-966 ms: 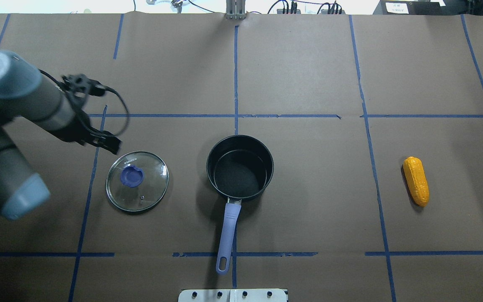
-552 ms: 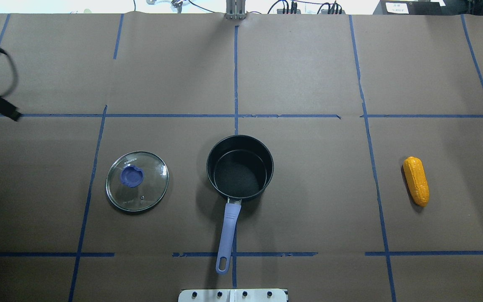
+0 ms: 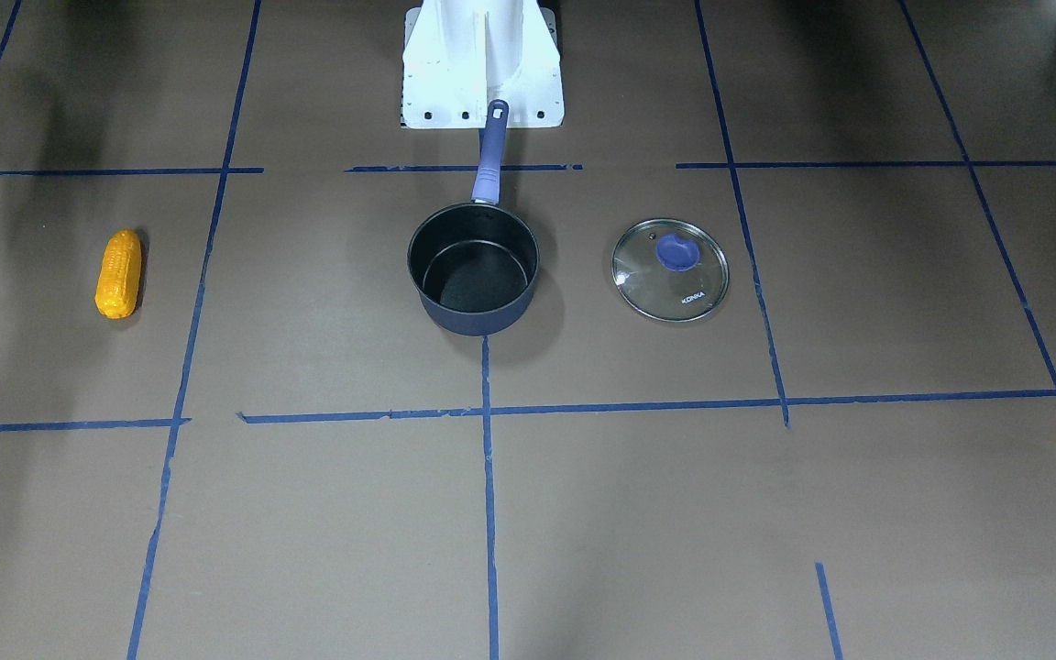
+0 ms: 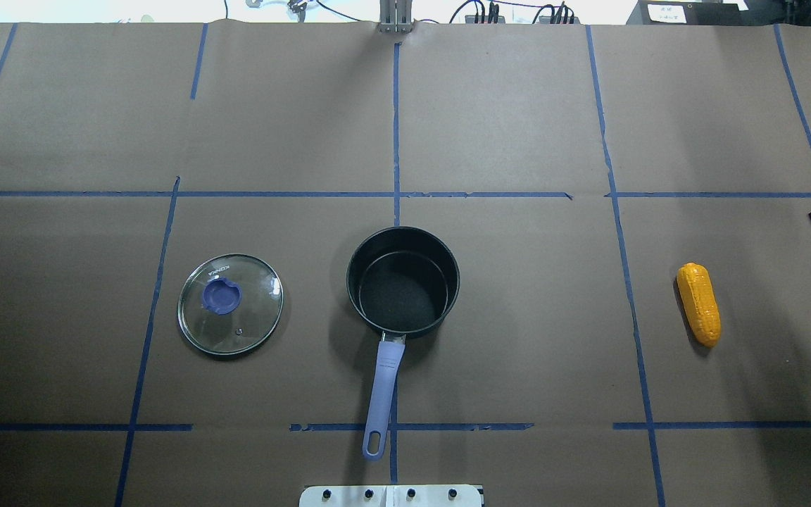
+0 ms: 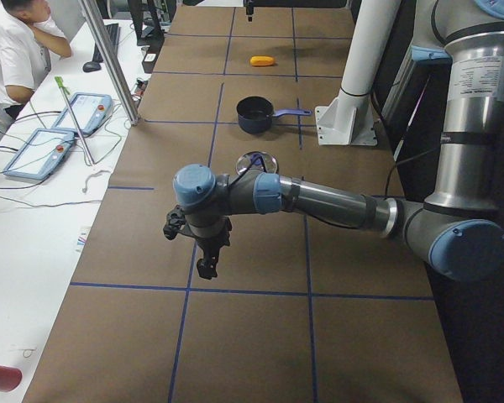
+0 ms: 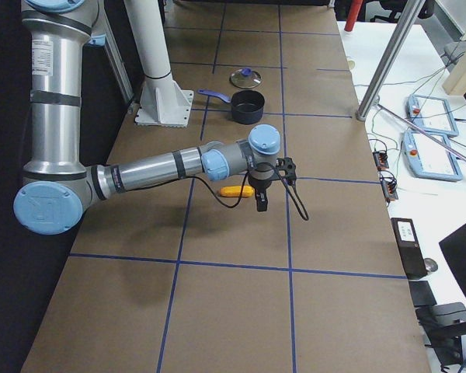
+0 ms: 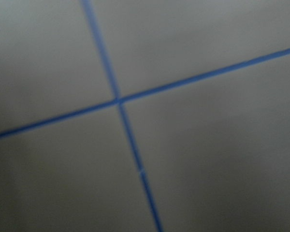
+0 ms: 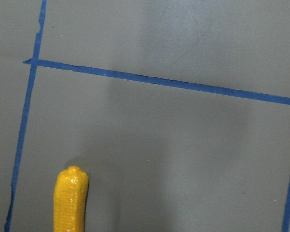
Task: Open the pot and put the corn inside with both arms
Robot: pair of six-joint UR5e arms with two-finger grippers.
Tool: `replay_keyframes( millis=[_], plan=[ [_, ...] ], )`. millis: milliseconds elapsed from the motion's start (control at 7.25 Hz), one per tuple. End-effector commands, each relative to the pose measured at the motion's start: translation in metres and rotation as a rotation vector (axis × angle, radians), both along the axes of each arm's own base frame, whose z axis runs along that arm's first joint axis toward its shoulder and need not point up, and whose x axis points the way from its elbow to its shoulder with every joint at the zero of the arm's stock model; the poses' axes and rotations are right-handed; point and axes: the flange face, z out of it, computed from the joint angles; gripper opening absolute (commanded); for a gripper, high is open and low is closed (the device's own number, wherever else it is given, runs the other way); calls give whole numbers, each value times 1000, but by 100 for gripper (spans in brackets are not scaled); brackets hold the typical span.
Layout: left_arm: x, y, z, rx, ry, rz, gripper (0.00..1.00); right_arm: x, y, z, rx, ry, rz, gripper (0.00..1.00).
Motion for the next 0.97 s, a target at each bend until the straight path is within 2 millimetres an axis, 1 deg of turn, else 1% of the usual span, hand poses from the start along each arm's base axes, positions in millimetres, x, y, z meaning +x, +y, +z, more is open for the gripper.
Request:
replay_keyframes(
  millis=[0,138,276,414,690,828],
  plan=[
    [-6,12,16,9,7,5,100,-90,32,-16,-20,-1,106,100],
    [-6,12,15,12,6,7,100,-128,54,-13,-26,-4,112,100],
    [-6,12,15,12,6,5,100,-158,70,-4,-7,28,105,100],
    [-6,12,14,13,6,5,100,-181,81,9,-1,40,105,100],
    [-6,12,13,16,6,6,100,-192,85,28,3,43,88,100],
    [-6,12,13,16,6,6,100,-196,86,35,-4,52,80,89]
  ],
)
